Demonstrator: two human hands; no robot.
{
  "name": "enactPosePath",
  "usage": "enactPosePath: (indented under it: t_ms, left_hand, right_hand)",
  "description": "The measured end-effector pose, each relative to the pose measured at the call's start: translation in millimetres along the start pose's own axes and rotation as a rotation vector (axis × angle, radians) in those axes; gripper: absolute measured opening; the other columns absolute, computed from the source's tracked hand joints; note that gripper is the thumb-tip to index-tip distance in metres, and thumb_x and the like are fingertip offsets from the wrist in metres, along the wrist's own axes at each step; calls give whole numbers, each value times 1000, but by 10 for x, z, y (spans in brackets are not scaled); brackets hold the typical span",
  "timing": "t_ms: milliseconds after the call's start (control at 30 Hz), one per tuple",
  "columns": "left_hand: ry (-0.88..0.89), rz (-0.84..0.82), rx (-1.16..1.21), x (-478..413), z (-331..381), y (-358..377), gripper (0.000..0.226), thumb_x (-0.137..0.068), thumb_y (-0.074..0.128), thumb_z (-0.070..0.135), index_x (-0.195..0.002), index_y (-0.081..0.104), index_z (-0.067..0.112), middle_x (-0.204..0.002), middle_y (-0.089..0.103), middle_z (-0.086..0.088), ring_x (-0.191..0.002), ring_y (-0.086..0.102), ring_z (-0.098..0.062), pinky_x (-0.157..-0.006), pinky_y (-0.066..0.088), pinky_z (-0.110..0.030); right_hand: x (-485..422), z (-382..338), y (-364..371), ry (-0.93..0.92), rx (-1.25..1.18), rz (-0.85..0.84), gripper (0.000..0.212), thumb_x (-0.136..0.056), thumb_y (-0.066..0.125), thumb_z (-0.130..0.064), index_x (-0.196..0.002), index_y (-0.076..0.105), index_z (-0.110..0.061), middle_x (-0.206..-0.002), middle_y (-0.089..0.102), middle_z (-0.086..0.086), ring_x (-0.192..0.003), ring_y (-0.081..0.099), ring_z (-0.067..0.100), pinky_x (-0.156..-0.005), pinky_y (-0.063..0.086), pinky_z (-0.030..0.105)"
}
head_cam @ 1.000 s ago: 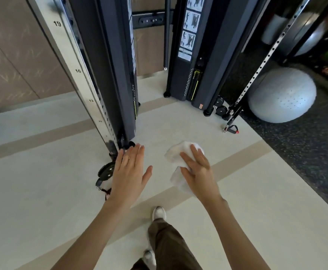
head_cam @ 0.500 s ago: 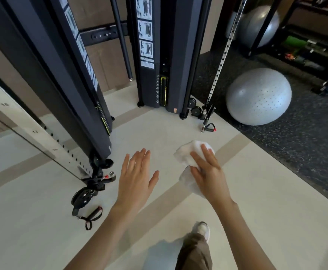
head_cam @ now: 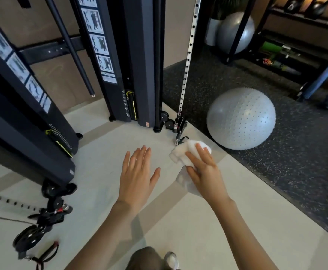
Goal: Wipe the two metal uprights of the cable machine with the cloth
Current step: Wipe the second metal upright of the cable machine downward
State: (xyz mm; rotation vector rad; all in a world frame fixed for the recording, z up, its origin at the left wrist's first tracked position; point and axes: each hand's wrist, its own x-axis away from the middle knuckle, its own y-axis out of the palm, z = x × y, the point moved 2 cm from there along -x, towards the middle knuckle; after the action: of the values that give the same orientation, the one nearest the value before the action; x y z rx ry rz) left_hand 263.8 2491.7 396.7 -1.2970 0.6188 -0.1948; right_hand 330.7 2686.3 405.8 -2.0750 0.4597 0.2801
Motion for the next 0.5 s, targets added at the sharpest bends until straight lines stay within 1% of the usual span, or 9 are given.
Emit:
enactPosePath:
  t_ms: [133,267,400,500]
  left_hand:
    - [3,5,-16,-508,290,172,60,-93,37,42,-133,53,0,-133,60,-18,-121,59,-34,-110,25,-47]
    - [3,20,-21,-1066,523,414,61,-93,37,42,-131,54,-2,-131,61,-19,-120,60,-36,-109,24,-47]
    - [1,39,-16,-1734,746,725,62,-94,36,43,-132,53,-2,-132,61,-19,-122,58,-35,-111,24,-46]
    - [-11,63,-2,-2328,920,936,62,-94,36,43,-134,53,-1,-134,59,-18,-124,57,-34,-113,22,-45]
  right_hand:
    - [-349,460,-112,12,-12,2,35,-85,61,-18,-118,66,-9,-141,46,18,-128,40,48,-89,46,55]
    - [-773,915,-175,-10,-25,3,35,-83,70,-8,-117,65,-7,-139,47,20,-126,40,51,-91,43,55]
    - [-1335,1430,-201,-22,-17,15,35,-83,68,-11,-117,66,-7,-137,48,22,-125,42,52,-92,41,58]
    - [-1865,1828,-240,-9,-23,11,36,-83,70,-10,-119,65,-8,-140,46,20,-128,39,49,-97,38,54]
